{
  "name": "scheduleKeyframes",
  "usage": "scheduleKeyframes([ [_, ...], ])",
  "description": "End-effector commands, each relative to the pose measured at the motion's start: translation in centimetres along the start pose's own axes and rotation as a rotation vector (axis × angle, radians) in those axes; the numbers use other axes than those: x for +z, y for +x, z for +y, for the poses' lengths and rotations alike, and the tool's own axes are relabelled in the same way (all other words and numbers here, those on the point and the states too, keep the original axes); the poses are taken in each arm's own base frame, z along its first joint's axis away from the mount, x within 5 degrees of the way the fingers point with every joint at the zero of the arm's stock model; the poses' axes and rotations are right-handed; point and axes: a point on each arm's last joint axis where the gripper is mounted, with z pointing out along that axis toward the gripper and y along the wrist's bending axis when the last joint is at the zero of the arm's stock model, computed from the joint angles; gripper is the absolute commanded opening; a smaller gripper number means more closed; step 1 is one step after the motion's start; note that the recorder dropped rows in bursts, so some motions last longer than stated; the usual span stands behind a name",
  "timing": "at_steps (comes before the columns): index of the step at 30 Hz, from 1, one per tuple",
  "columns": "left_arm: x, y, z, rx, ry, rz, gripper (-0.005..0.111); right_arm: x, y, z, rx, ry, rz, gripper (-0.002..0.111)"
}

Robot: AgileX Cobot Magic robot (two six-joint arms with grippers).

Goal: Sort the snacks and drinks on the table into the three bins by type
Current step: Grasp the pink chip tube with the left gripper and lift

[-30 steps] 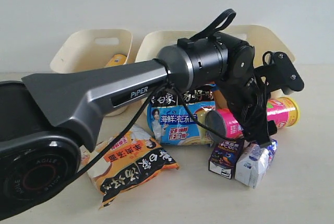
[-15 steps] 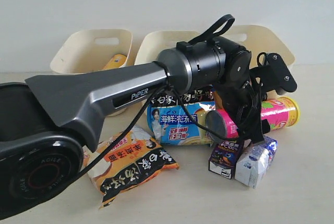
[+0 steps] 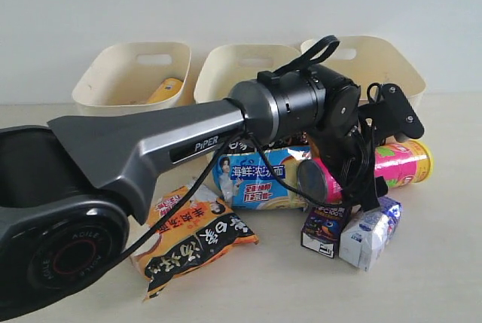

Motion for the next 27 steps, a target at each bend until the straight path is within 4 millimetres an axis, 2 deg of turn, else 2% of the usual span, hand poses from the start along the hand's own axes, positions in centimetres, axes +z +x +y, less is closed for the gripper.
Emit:
scheduleKeyframes([
  [1, 1.0, 0.6, -0.2, -0.002, -0.006, 0.025, 0.075, 0.0, 0.1, 0.0, -0.001, 0.002, -0.009, 0.0],
  [4, 1.1, 0.8, 0.1, 0.021, -0.036, 0.046, 0.053, 0.0, 0.1, 0.0, -0.001, 0.002, -0.009, 0.0],
  [8, 1.0, 0.8, 0.3, 0.033, -0.052, 0.05, 0.007, 0.0, 0.1, 0.0, -0.001, 0.002, -0.009, 0.0],
  [14, -0.2, 0.1, 0.5, 0.016, -0.065, 0.025, 0.004, 0.0, 0.1, 0.0, -0.001, 0.002, -0.009, 0.0],
  [27, -5.1, -2.9, 0.6, 0.028, -0.097, -0.065, 0.004, 0.0, 0.1, 0.0, -0.001, 0.002, -0.009, 0.0],
])
